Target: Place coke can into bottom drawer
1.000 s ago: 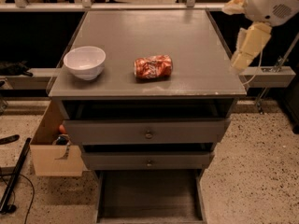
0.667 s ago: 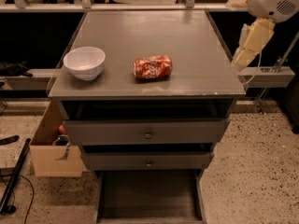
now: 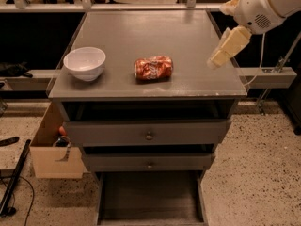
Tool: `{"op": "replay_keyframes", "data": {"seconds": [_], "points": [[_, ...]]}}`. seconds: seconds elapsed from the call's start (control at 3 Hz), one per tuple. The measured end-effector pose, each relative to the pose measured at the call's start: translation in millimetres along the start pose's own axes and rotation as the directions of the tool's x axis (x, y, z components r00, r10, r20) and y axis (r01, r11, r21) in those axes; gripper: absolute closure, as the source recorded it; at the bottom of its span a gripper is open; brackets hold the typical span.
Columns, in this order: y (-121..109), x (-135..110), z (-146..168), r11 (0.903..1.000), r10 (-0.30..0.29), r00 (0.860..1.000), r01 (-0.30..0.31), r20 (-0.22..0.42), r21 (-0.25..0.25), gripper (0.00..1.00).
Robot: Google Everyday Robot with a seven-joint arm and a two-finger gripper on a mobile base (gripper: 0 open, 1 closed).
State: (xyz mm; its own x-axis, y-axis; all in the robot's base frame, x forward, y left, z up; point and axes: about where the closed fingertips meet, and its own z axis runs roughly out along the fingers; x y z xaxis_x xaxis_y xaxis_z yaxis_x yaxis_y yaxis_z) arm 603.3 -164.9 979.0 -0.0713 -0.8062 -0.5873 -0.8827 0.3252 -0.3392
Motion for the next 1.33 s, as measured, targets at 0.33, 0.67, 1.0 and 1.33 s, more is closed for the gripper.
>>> {"op": "replay_keyframes", "data": {"seconds": [0.33, 0.67, 1.0, 1.33], "points": [[-41.7, -29.6, 28.4, 0.9956, -0.04, 0.994, 0.031, 0.102, 0.089, 0.0], [-69.8, -44.0, 47.2, 0.9896, -0.097, 0.984, 0.079, 0.15, 0.12, 0.0], [-92.3, -51.1, 91.3, 0.9923, -0.095, 0.973, 0.076, 0.208, 0.098, 0.0], [-88.9, -48.4, 81.9, 0.9916, -0.102, 0.973, 0.082, 0.206, 0.1, 0.0]]}}
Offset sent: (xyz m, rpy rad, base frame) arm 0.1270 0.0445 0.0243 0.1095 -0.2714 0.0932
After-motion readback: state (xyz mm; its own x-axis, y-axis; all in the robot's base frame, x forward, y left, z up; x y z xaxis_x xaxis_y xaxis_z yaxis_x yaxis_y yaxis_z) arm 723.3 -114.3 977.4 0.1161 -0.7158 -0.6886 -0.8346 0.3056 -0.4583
